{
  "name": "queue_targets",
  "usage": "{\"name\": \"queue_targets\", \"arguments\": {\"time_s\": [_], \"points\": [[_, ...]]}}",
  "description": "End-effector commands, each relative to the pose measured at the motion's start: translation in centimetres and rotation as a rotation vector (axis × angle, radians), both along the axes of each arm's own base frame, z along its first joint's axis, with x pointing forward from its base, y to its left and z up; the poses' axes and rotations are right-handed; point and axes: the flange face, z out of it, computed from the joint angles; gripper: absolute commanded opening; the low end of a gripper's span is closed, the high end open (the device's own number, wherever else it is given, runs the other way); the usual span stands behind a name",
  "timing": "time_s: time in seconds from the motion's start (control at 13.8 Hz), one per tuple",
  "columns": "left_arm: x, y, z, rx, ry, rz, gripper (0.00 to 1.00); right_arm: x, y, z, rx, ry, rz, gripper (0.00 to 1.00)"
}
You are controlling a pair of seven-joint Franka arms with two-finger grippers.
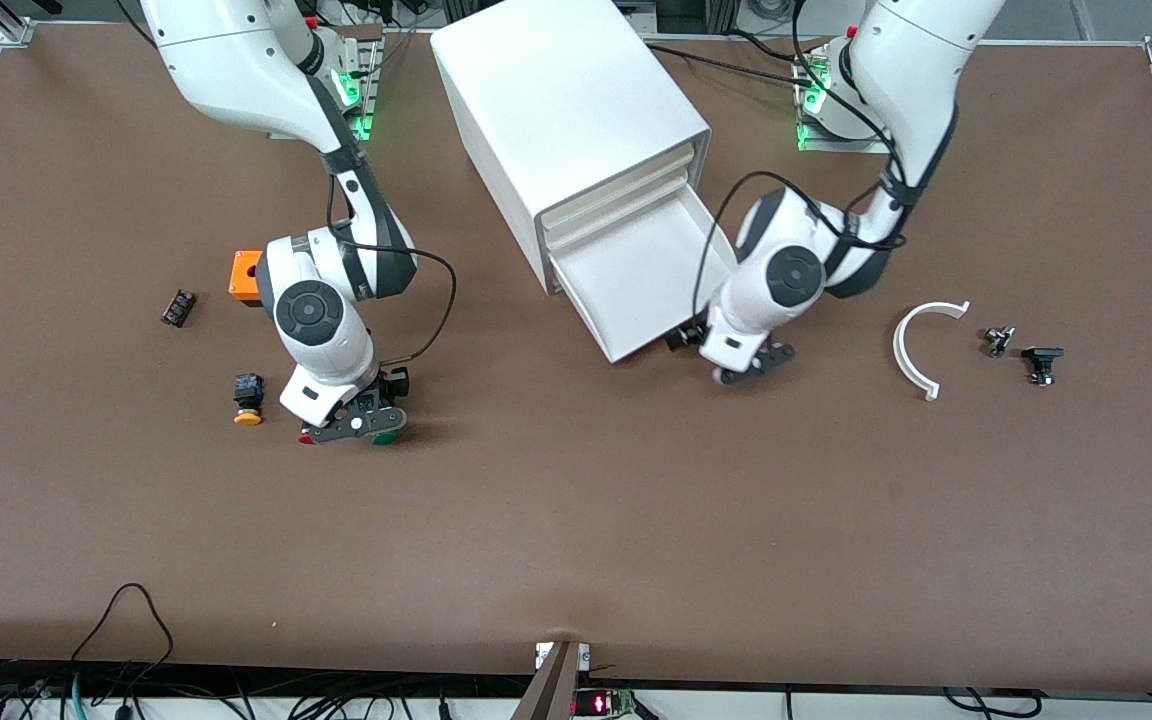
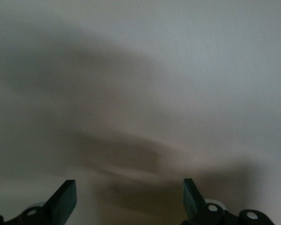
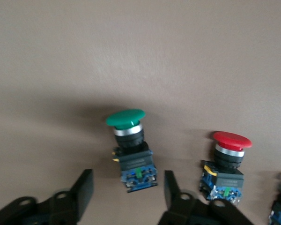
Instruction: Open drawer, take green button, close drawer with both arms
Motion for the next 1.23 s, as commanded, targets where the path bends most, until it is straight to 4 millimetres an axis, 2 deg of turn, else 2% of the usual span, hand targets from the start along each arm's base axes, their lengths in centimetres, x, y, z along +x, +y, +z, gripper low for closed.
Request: {"name": "queue_targets", "arguments": {"time_s": [0.0, 0.15, 0.29, 0.44, 0.51, 0.58, 0.73, 0.8, 0.87, 1.02, 1.16], "points": [[-5.1, -4.0, 1.1, -0.033, 0.033, -0.07, 1.0, 0.4, 1.3, 6.0, 0.082, 0.01, -0.081, 1.0], [-9.2, -7.1, 1.2, -0.049, 0.064, -0.151, 1.0, 0.7, 1.8, 10.7, 0.104, 0.023, -0.09, 1.0], [-11.8, -8.6, 2.0, -0.061, 0.083, -0.178, 1.0, 0.9, 1.9, 15.4, 0.126, 0.036, -0.131, 1.0], [-12.2, -8.7, 2.4, -0.057, 0.092, -0.188, 1.0, 0.9, 1.7, 20.2, 0.13, 0.047, -0.179, 1.0], [-11.6, -8.3, 2.7, -0.059, 0.095, -0.194, 1.0, 1.0, 0.8, 22.6, 0.128, 0.048, -0.203, 1.0], [-9.3, -6.3, 3.3, -0.058, 0.071, -0.159, 1.0, 0.7, -0.3, 25.0, 0.125, 0.059, -0.22, 1.0], [-0.3, 1.5, 6.6, -0.075, -0.06, -0.115, 1.0, 0.2, -5.1, 29.0, 0.129, 0.079, -0.27, 1.0], [1.8, 4.2, 8.3, -0.079, -0.097, -0.141, 1.0, 0.2, -7.6, 30.5, 0.148, 0.074, -0.302, 1.0], [4.5, 8.3, 10.9, -0.077, -0.157, -0.139, 1.0, 0.1, -9.2, 31.4, 0.161, 0.075, -0.321, 1.0], [7.0, 14.9, 16.9, -0.063, -0.196, -0.209, 1.0, -0.3, -14.5, 33.3, 0.188, 0.066, -0.379, 1.0], [7.6, 20.6, 24.3, 0.02, -0.181, -0.295, 1.0, -0.7, -19.2, 34.1, 0.187, 0.084, -0.391, 1.0]]}}
